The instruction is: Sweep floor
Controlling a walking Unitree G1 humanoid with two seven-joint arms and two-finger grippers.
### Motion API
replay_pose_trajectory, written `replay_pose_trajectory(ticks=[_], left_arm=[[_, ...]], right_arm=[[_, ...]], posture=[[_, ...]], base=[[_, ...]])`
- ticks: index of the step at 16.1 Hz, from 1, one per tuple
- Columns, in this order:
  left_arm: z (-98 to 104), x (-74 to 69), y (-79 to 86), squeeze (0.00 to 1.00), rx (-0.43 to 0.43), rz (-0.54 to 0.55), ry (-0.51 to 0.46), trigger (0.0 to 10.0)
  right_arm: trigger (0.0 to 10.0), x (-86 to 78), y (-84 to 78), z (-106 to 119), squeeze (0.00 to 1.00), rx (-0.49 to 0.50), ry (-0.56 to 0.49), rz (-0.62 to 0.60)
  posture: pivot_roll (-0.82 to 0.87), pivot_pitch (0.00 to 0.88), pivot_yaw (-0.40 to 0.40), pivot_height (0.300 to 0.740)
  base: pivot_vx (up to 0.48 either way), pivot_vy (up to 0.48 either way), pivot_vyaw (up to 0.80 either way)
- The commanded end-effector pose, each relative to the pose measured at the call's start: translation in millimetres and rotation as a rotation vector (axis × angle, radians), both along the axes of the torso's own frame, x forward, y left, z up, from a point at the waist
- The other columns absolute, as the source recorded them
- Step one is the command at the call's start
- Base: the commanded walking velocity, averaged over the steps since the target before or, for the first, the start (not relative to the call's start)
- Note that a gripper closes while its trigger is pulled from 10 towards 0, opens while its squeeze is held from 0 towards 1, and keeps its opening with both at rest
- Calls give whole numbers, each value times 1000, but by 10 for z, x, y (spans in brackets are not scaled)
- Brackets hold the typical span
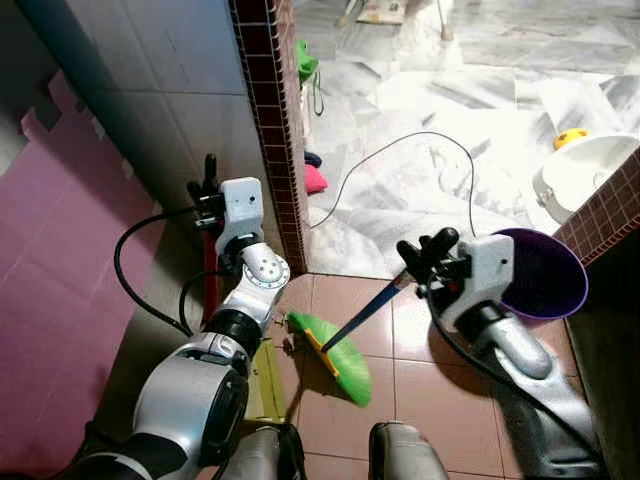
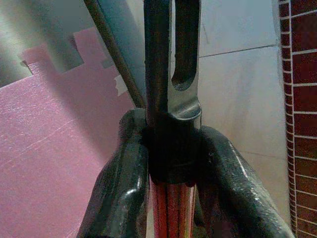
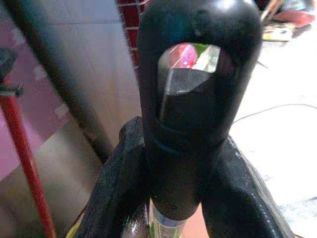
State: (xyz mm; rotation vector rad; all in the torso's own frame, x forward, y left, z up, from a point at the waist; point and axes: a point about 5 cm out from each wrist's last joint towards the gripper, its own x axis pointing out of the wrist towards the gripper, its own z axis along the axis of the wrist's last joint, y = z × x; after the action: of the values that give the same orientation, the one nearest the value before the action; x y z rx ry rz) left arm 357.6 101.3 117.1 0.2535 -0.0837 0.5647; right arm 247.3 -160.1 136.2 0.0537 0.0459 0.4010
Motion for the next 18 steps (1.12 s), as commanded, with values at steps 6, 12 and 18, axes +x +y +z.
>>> replay_pose_trajectory(ticks=[6, 12, 18], left_arm=[[-6, 16, -22, 0, 42, -9, 29, 10000], [56, 48, 81, 0, -39, -44, -16, 10000], [331, -28, 483, 0, 26, 32, -171, 10000]], right_arm=[[10000, 72, -262, 104, 0, -50, -4, 13], [10000, 340, -324, 292, 0, -89, -149, -161], [10000, 516, -180, 267, 0, -88, -211, -228]], posture=[[-279, 108, 92, 740], [-203, 38, 88, 740], [-123, 0, 94, 740]], base=[[0, 0, 0], [0, 0, 0], [0, 0, 0]])
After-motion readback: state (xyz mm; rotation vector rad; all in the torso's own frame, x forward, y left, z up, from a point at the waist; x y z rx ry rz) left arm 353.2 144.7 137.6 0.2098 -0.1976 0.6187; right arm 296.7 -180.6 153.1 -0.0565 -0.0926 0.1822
